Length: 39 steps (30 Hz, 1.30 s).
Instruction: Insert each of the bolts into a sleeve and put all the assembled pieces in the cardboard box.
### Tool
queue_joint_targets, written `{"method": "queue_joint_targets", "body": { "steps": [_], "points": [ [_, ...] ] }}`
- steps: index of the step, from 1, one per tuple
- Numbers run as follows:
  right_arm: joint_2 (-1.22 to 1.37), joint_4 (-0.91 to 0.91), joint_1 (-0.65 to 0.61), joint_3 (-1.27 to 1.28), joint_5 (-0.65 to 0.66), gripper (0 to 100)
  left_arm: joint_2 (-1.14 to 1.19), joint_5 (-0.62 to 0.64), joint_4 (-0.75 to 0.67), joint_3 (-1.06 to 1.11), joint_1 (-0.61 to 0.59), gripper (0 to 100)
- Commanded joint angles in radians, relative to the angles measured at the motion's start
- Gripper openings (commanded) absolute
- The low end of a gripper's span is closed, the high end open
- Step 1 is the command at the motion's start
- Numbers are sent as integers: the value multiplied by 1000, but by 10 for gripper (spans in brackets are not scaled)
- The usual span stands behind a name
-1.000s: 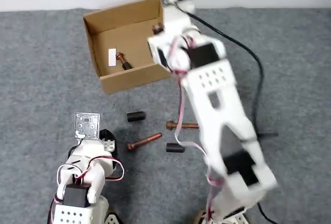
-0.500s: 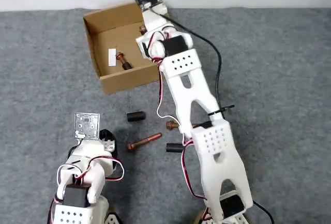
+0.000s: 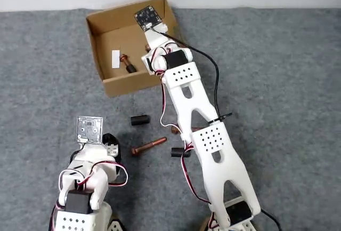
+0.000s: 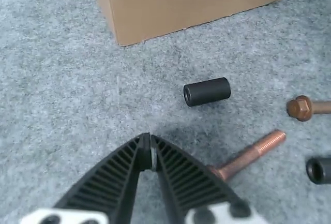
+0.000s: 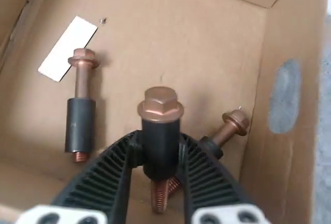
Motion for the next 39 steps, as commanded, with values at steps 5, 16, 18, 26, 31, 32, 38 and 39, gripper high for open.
{"method": "queue_joint_targets", "body": {
  "steps": [5,16,18,26,31,32,38,39],
  "points": [
    [-62,137,-41,-44,3,140,-2,-5,-2,-7,-5,5],
    [-397,438,-48,-44,3,139,-2,-5,-2,-7,-5,5],
    [-458,513,-48,-44,5,139,-2,-5,-2,-7,-5,5],
    [-713,595,-84,110,6,139,-2,-5,-2,-7,-5,5],
    [-943,595,-117,466,5,139,-2,-5,0,-7,-5,5],
    [-992,595,-122,542,5,139,-2,-5,0,-7,-5,5],
    [-1228,593,-124,945,9,142,-2,-5,0,-7,-5,5],
    [-1260,593,-127,1003,9,143,-2,-5,0,-7,-5,5]
  ]
}}
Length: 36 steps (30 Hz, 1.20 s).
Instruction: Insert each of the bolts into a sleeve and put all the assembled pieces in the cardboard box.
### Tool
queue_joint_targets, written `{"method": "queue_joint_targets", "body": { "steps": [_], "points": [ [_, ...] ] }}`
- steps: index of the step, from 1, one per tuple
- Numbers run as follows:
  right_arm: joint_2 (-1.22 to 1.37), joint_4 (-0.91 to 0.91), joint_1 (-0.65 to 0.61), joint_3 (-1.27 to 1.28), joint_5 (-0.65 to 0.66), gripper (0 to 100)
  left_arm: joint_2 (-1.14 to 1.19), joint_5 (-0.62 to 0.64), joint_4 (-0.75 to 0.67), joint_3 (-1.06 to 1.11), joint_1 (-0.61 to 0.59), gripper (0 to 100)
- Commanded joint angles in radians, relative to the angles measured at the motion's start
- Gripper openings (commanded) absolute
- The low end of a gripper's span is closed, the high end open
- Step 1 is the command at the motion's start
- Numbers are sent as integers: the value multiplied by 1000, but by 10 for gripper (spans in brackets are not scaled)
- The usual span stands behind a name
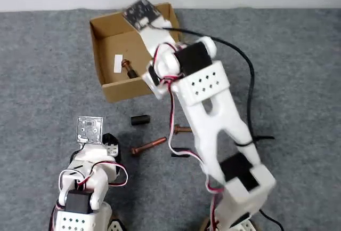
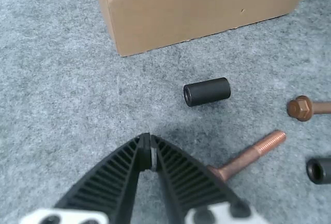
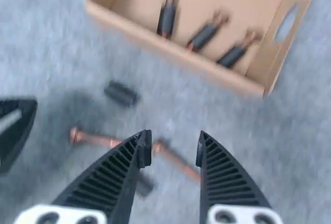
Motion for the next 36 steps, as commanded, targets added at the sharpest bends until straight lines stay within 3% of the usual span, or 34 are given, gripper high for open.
{"method": "queue_joint_targets", "body": {
  "steps": [1,4,12,17,36],
  "points": [
    [-163,42,-16,203,8,143,-2,-5,0,-7,-5,5],
    [-239,42,-27,351,23,143,-2,-5,0,-7,-5,5],
    [-312,27,-74,718,261,147,-2,-5,2,-7,-5,5],
    [-259,-90,-73,858,315,255,-2,-5,2,-7,-5,5],
    [197,-403,-71,881,336,195,-2,-5,-2,-7,-5,5]
  ]
}}
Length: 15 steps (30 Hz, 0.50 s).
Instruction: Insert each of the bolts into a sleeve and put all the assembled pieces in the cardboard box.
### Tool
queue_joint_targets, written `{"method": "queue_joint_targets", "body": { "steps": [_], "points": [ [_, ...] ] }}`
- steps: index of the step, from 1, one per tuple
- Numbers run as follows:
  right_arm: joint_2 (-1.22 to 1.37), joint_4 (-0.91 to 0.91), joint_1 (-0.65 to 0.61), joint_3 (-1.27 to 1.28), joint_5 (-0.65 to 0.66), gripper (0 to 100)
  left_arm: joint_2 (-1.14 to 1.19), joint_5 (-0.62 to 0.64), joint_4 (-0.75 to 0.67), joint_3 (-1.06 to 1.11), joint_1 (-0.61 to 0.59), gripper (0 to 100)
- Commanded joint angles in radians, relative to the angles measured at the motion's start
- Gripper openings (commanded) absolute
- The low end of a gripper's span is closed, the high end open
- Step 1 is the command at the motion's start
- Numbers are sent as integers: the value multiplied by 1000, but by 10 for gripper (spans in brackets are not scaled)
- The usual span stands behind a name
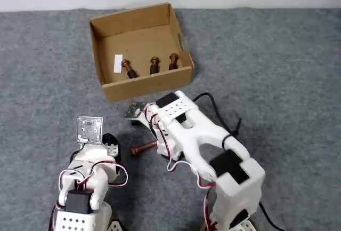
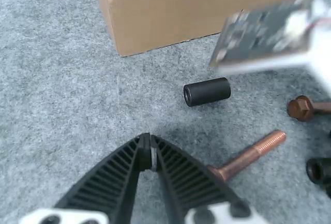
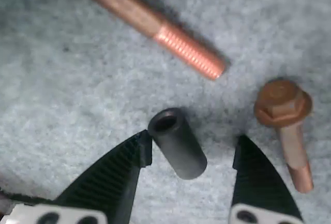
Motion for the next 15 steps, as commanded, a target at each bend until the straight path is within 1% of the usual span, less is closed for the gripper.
{"method": "queue_joint_targets", "body": {
  "steps": [1,4,5,10,15],
  "points": [
    [54,-15,-4,-3,5,157,-2,-5,-2,-7,-5,5],
    [74,-15,-2,-3,2,31,-2,-5,-2,-7,-5,5],
    [71,-15,-2,-5,2,10,-2,-5,-2,-7,-5,5],
    [-21,-4,-1,-6,2,9,-2,-5,-2,-7,-5,5],
    [-189,87,16,-6,-18,9,-2,-5,-2,-7,-5,5]
  ]
}}
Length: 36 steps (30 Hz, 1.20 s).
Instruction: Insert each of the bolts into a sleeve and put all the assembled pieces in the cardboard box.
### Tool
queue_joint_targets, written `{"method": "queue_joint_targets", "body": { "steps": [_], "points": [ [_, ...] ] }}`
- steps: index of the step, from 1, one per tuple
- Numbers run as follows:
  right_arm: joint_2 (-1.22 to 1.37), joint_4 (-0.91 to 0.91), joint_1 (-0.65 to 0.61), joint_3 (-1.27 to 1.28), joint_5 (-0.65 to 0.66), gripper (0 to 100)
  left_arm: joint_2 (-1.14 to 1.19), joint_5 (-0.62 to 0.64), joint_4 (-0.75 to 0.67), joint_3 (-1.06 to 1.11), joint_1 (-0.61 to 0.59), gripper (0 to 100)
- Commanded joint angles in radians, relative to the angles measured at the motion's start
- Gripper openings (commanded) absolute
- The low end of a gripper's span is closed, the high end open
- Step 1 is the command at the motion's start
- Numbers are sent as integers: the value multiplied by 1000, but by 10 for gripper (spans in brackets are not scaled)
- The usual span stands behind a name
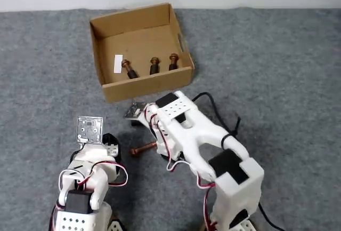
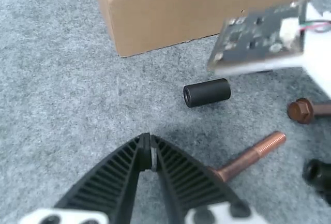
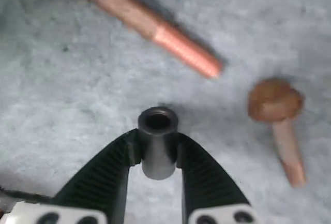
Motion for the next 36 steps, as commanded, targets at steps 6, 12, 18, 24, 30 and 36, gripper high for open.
{"method": "queue_joint_targets", "body": {
  "steps": [6,12,18,24,30,36],
  "points": [
    [-389,254,97,-9,-109,9,-2,-5,-3,-7,-5,5],
    [-674,394,185,-6,-245,9,-2,-5,-3,-7,-5,5],
    [-883,400,242,0,-514,9,-2,-5,-3,-7,-5,5],
    [-993,401,288,49,-715,9,-2,-5,-3,-7,-5,5],
    [-1145,377,383,146,-842,9,-2,-5,-11,-7,5,5],
    [-1299,329,532,261,-842,9,-6,-3,15,-7,-5,5]
  ]
}}
